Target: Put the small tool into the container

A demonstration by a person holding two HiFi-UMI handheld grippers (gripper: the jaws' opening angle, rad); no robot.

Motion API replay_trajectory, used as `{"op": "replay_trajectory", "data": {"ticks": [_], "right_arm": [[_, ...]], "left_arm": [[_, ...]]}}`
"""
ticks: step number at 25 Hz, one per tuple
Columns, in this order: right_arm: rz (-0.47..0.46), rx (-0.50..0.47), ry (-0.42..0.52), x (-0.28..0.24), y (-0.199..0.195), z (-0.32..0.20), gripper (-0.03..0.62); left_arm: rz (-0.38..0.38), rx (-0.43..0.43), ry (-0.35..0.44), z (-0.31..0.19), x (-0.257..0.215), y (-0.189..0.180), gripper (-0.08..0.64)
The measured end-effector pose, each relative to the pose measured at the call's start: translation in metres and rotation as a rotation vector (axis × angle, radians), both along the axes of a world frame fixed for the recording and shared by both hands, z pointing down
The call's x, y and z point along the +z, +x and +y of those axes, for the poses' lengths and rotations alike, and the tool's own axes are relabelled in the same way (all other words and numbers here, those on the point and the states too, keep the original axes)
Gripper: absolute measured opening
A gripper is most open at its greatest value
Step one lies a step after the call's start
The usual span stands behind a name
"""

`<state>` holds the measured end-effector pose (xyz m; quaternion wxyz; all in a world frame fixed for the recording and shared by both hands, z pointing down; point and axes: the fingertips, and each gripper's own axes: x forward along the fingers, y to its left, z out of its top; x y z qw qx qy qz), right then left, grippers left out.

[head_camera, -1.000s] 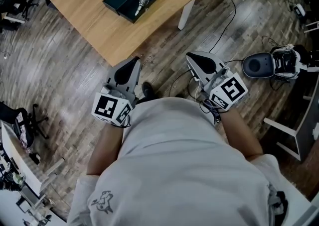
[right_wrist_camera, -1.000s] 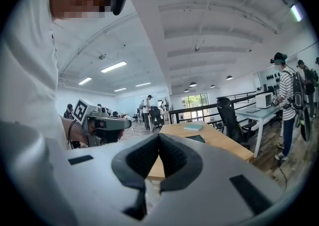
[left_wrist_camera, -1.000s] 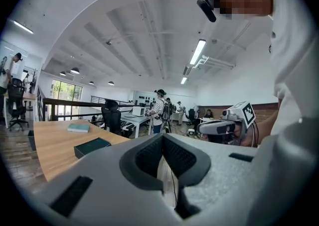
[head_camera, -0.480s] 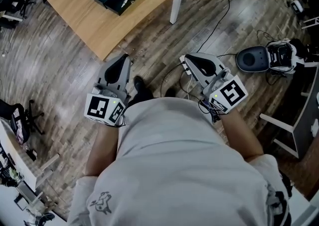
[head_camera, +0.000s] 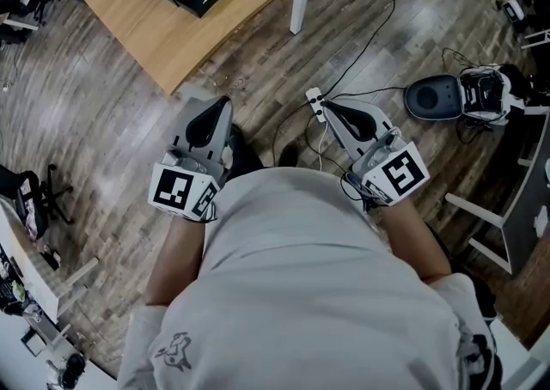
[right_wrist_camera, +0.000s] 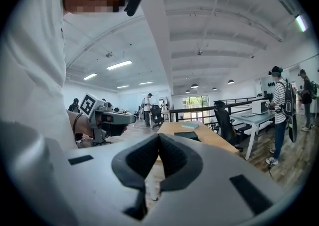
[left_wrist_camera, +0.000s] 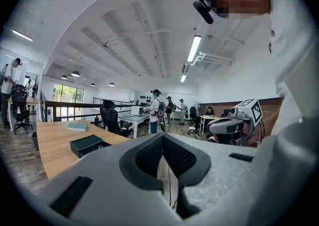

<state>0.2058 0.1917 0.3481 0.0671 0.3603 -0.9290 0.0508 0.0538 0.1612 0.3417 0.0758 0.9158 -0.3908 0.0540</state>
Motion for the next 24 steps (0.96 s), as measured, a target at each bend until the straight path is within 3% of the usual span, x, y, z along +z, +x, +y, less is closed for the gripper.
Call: {"op": "replay_trajectory", "data": {"ticks": [24], "right_arm": [[-0.002,-0.051,-0.007,0.000,-0.015,-0.019,0.006]], "left_arm": [[0.009,-0.032,-0.033,-0.008,0.009,-0.008,0.006]]}}
